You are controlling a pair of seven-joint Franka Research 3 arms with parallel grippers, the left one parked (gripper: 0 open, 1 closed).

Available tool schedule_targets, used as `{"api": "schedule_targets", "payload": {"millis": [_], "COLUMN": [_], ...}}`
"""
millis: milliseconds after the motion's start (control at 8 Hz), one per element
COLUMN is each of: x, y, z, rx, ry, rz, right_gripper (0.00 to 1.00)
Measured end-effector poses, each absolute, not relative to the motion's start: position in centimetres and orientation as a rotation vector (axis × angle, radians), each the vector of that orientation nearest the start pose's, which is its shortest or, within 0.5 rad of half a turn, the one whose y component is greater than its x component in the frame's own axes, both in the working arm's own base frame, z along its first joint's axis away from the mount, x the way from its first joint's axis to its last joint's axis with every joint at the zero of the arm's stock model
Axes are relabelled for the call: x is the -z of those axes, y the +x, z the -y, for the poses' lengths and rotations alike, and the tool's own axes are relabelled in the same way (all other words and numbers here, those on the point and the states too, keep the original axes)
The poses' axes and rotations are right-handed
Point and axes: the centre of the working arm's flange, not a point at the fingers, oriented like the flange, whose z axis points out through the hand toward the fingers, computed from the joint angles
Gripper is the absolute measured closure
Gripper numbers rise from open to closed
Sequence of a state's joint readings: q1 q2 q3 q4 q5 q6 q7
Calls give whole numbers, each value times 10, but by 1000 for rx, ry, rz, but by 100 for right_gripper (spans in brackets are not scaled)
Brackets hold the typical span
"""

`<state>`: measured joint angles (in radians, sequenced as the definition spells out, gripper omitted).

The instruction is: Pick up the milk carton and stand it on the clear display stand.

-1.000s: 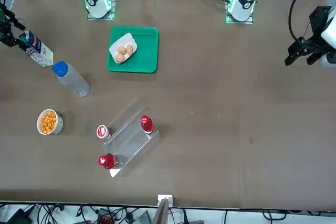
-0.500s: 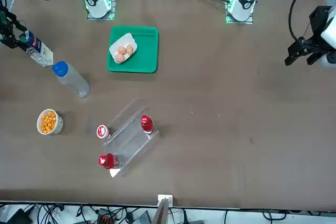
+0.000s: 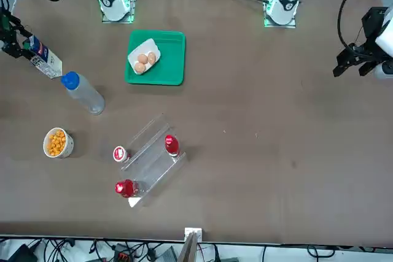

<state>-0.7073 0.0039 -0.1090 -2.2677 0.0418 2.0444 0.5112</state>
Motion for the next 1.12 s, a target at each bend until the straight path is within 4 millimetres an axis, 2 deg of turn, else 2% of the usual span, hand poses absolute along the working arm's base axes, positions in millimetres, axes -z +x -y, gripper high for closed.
{"api": "schedule_targets", "payload": {"millis": [125,375,500,750,875,1125], "x": [-339,-339,-340,-342,-345,-365], "y": [339,339,339,340,340,345], "z": [357,357,358,358,358,363], "rx": [-337,-333,-329,-326,-329,-354], "ry": [-2385,-2397,-2401,-2409,-2424,-2463], "rz": [-1909,-1892,-1886,-1874,-1851,-1773], "right_gripper": [4,19,33,43,44,45]}}
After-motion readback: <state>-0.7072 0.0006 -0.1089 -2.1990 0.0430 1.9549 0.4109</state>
